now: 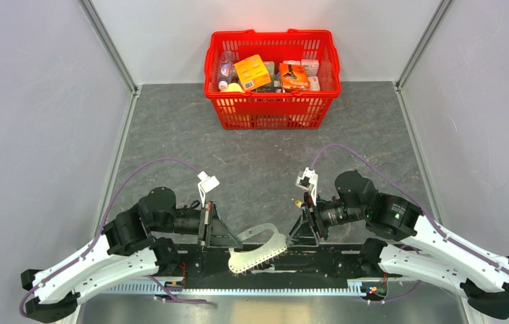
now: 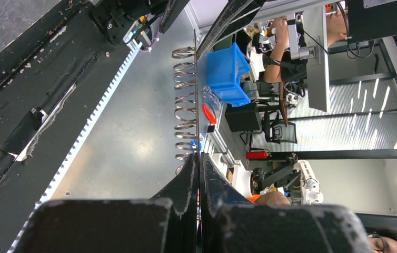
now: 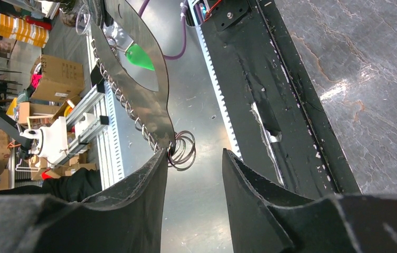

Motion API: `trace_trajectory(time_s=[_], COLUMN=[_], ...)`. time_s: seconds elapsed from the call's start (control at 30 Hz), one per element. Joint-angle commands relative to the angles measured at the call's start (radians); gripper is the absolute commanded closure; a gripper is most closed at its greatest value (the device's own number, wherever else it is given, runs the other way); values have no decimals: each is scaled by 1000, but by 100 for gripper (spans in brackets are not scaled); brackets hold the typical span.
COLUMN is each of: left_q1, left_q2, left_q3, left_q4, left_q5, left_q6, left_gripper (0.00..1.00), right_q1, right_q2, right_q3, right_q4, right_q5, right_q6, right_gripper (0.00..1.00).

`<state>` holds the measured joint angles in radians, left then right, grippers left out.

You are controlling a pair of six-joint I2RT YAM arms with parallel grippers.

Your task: Put the keys on the keyring

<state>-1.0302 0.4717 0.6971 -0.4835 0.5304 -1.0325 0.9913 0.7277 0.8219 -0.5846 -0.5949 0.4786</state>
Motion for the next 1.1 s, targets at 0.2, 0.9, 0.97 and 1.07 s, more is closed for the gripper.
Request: trace_trajectory(time_s=[0.2,0.9,0.97,1.07], left_q1=[-5,-4,-5,-5], left_q2=[30,99,103,116], left_q3=[33,0,-10,-22], left_q4=[81,383,411,450], left_q5=[-29,-585,-649,-741], left_q6=[-30,3,2,0], left_gripper=[98,98,98,98], right_q1=[4,4,4,5], right_q2=[-20,94,117,158], right_q3=[160,280,297,307], right_q4=[-34,-60,-48,-9], right_q5=[29,362,347,300], right_q6=[34,222,223,241], right_gripper=[45,45,46,47])
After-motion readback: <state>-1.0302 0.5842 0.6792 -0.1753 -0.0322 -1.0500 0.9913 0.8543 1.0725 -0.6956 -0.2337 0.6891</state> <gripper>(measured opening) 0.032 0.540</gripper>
